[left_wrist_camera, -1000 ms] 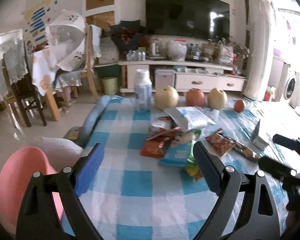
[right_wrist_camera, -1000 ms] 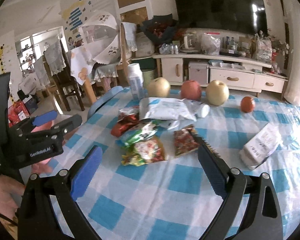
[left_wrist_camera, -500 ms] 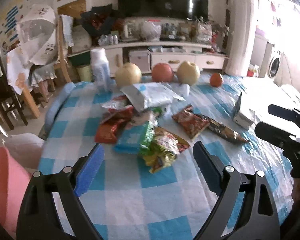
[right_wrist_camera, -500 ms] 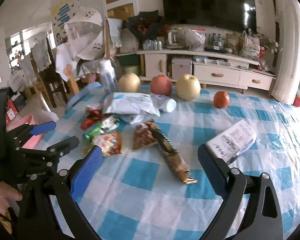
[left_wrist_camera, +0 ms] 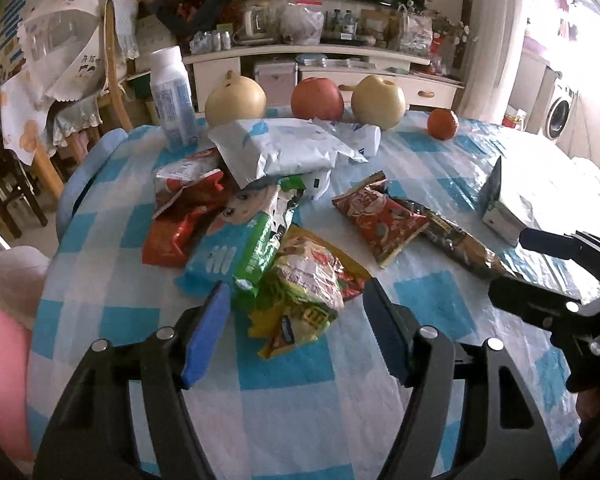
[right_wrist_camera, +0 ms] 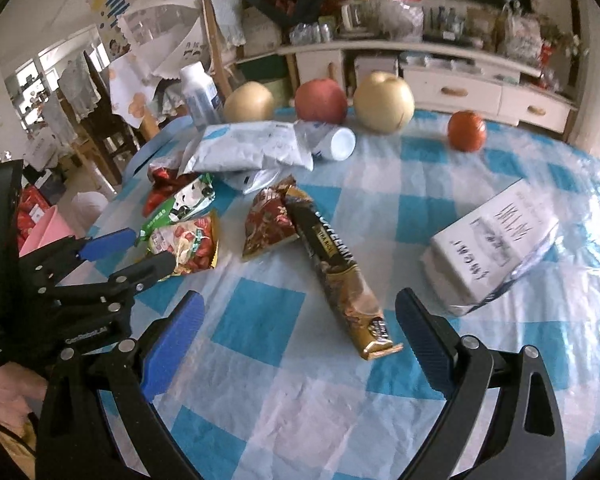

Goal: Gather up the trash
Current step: 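Move both tools back over the snack packets on the table, then grasp the yellow snack bag with the left gripper while the right grasps the coffee stick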

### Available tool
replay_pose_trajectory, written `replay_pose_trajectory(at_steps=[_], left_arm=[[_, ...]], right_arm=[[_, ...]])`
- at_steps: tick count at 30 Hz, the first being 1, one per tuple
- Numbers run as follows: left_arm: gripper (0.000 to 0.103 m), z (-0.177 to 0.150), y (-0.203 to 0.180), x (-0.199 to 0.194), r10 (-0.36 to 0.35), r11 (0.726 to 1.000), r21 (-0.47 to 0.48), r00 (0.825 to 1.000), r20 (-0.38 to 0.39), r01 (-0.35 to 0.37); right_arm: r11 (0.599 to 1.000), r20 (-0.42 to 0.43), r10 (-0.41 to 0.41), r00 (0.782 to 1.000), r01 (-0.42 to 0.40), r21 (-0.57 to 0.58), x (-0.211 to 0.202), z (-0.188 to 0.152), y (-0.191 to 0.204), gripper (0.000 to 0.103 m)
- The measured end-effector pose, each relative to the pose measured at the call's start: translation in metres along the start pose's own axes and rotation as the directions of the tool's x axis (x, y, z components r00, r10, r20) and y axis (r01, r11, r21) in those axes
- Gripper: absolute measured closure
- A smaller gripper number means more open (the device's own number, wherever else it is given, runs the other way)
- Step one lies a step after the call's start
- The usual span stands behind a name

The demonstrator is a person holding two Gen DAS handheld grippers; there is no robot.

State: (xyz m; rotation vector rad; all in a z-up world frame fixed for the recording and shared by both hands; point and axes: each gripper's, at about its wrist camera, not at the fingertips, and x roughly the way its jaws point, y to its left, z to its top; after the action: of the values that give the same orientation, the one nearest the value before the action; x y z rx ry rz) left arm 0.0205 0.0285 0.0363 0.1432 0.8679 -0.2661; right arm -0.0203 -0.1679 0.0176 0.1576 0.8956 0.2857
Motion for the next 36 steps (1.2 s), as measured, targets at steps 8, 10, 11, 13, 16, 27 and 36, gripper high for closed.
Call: replay_pose_trajectory(at_steps=[8,10,11,13,16,27,36], left_arm=[[0.033,0.007,0.002,0.015,0.016,1.000,0.008,1.000,-0.015,-0.016],[0.033,0.008,0.003,0.017,0.012,1.000,0.009,1.000,-0.016,-0.012],[0.033,0.008,0.003,0.018,0.008,1.000,0.012,1.000,-0.017,-0.008],[0.033,0.009,0.001,0.019,-0.009,1.000,0.028,1.000,-0.024,0.010],[0.033,0.008,-0.001,0.021,-0.018,0.999,0.050,1.000,-0.024,0.019],[0.018,0.004,-0.018,0.031,-0.006,0.978,0.209,0.999,-0.032,0.012],[0.025,0.004,-0.015,0.036,-0.024,0.980,0.196,0.999,-0.049,0.033]], right_arm=[[1.000,-0.038,-0.005,0.999,0.005,0.018,0.020,0.007,-0.011,0.008],[1.000,-0.040,-0.019,0.999,0.019,0.012,0.023,0.008,-0.014,0.008],[1.000,-0.045,-0.021,0.999,0.022,0.012,0.025,0.009,-0.015,0.009],[1.000,-0.062,-0.018,0.998,0.020,0.020,0.031,0.009,-0.019,0.021],[0.999,-0.073,-0.038,0.997,0.039,0.011,0.038,0.010,-0.021,0.022],[0.986,-0.041,-0.145,0.989,0.141,-0.087,0.048,0.011,-0.007,0.034],[0.977,-0.023,-0.184,0.983,0.180,-0.113,0.053,0.015,-0.002,0.065]])
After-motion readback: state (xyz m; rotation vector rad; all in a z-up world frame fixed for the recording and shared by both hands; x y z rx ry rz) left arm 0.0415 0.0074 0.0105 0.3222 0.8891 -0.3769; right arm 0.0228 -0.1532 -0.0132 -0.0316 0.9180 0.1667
